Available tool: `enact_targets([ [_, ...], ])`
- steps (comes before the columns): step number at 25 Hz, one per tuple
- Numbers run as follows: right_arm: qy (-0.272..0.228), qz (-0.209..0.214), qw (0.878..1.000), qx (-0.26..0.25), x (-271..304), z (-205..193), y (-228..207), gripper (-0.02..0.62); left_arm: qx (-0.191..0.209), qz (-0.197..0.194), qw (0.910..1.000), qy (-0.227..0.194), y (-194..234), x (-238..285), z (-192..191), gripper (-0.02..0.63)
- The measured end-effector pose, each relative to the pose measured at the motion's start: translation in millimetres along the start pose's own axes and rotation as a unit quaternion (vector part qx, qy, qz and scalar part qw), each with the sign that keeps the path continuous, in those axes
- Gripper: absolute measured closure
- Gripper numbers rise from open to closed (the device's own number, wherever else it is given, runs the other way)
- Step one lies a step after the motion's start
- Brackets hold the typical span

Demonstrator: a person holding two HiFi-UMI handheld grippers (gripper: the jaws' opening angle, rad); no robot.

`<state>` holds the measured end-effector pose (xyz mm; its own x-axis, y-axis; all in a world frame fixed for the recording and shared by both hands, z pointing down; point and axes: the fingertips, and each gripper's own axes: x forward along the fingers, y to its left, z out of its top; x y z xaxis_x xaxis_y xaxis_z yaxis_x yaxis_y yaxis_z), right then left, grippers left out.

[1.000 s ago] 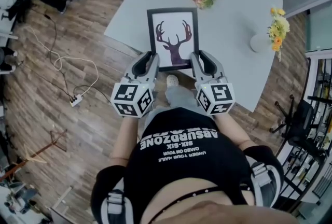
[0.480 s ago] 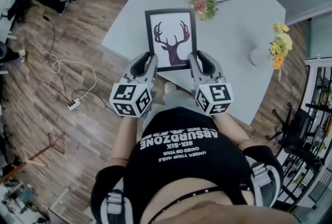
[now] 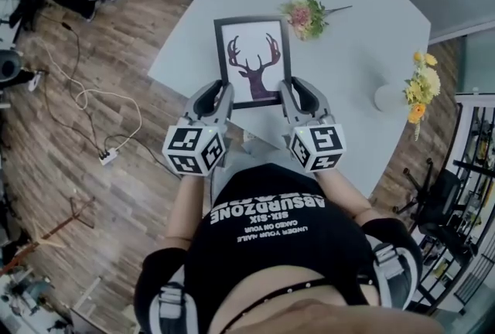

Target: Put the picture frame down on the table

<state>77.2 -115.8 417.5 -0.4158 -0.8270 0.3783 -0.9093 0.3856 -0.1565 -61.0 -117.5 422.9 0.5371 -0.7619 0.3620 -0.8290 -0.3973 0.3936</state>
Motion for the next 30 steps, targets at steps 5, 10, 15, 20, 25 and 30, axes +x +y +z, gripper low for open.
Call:
enact_targets([
  [5, 0.008, 0.005, 1.0, -0.002, 10.6, -1.6, -8.1, 0.5, -0.005, 0.005, 0.9999, 0.008, 4.2, 12.5, -2.5, 0.509],
  [10, 0.016, 0.007, 1.0, -0.001, 16.6, -6.3, -13.9, 0.5, -0.008, 0.009, 0.9998, 0.016, 6.7, 20.5, -7.2, 0.509],
  [15, 0.025, 0.01, 1.0, 0.0, 21.5, -11.3, -14.5, 0.5, -0.015, 0.013, 0.9995, 0.025, 11.0, 23.2, -13.2, 0.509],
  [20, 0.033, 0.013, 0.999, 0.004, 25.2, -17.6, -14.6, 0.5, -0.016, 0.017, 0.9992, 0.032, 14.5, 24.5, -18.8, 0.509],
  [25, 0.044, 0.017, 0.999, 0.003, 25.6, -25.3, -14.7, 0.5, -0.021, 0.021, 0.9987, 0.04, 16.7, 25.7, -28.0, 0.509],
  [30, 0.057, 0.02, 0.998, 0.005, 29.1, -33.9, -15.5, 0.499, -0.023, 0.026, 0.998, 0.053, 20.1, 28.3, -36.9, 0.509],
])
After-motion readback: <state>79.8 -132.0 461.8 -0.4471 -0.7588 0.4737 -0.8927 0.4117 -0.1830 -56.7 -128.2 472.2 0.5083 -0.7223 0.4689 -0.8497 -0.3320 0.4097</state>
